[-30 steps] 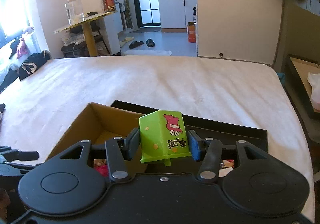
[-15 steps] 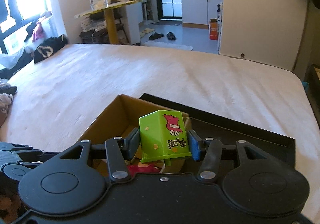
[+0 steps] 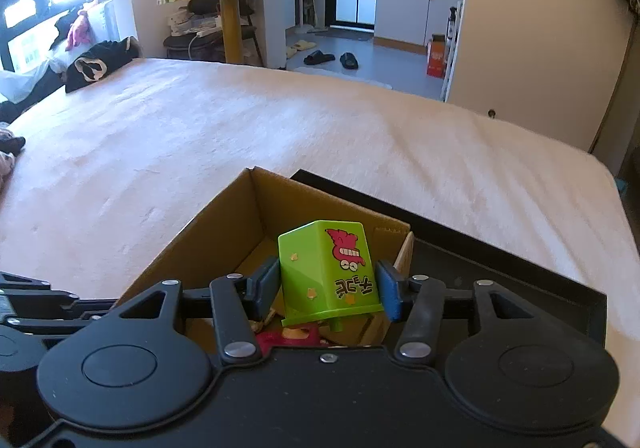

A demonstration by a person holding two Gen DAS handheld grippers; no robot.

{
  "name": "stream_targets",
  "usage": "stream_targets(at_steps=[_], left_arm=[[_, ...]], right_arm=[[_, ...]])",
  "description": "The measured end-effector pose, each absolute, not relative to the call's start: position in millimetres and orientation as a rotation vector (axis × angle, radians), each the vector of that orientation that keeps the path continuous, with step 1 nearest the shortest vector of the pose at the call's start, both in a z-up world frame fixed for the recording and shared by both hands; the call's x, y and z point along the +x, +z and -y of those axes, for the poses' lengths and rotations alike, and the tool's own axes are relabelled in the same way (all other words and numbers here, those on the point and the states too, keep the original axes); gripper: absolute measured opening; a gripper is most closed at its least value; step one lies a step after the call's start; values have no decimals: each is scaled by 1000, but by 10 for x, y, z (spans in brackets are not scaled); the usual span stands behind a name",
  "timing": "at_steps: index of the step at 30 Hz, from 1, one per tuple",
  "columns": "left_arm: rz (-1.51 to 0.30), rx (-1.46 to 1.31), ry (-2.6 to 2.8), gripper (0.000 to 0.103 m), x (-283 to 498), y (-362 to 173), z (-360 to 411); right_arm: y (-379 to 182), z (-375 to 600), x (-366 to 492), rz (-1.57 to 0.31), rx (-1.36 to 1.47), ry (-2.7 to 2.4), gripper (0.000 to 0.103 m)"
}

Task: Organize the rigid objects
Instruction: 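Lift the green cube and carry it toward the box, then open the right gripper to drop the green cube into the box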

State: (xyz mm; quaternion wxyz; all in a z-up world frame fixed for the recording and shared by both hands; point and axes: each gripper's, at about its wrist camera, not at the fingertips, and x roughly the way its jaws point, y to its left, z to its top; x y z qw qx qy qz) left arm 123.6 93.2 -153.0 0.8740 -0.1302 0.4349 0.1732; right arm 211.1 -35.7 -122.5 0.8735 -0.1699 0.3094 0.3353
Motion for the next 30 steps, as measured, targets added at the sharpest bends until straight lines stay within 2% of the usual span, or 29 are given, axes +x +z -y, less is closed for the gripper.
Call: stream_targets(at_steps=[5, 10, 16, 19, 30], left_arm=[[-911, -274, 366, 9, 1245, -1526, -928], [-916, -267, 372, 9, 1259, -1516, -907], [-922, -244, 388, 9, 1269, -1505, -870], [-926, -226, 395, 9, 1279, -1495, -846], [-940, -167, 428, 10, 1305, -1444, -757]], right_arm=[[-1181, 378, 2063, -623, -373, 685, 63], [-1121, 474, 2060, -602, -331, 677, 68], [-1084, 598, 2119, -617, -294, 667, 70], [-1048, 669, 2135, -629, -264, 659, 79], [-1059, 905, 2153, -622, -244, 617, 80]])
